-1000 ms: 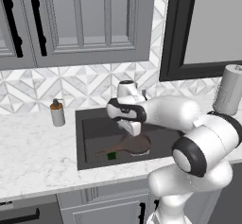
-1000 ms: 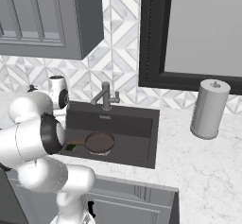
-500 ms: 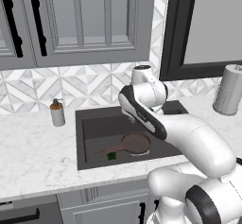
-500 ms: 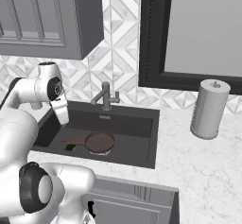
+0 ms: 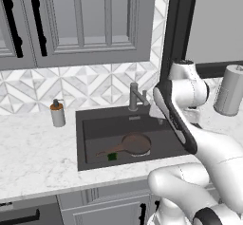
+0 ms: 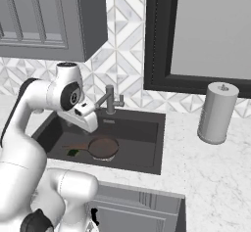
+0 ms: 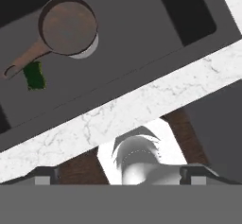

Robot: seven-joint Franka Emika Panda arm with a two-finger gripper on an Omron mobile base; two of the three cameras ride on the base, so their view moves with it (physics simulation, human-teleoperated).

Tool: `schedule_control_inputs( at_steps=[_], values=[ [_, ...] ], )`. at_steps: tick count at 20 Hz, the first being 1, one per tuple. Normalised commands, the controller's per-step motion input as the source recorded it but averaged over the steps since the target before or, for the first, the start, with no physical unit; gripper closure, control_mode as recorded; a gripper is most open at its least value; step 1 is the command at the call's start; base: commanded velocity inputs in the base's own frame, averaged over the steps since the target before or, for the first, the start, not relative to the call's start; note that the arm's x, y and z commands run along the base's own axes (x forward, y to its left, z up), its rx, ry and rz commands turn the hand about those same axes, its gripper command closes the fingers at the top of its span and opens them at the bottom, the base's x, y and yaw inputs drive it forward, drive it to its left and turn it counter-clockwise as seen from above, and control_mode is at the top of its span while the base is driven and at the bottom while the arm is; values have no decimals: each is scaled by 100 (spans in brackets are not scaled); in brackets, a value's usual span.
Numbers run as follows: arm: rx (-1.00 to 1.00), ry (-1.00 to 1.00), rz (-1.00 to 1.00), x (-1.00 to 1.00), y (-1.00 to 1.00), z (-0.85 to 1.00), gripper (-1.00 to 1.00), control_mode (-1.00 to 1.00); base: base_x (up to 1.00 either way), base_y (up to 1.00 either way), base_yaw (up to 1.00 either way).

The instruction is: Pick the pan and sponge and place them into the sink. Then turn on the water.

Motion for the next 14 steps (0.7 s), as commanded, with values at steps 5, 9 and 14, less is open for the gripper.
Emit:
schedule_control_inputs(
  at_steps=[5, 9, 14],
  values=[
    [31, -12, 25, -11, -100, 8, -100, -100, 0, 0, 0],
    [29, -4, 14, 1, -89, 0, -100, -100, 0, 0, 0],
    [11, 0, 7, 42, -39, -17, -100, -100, 0, 0, 0]
  ],
)
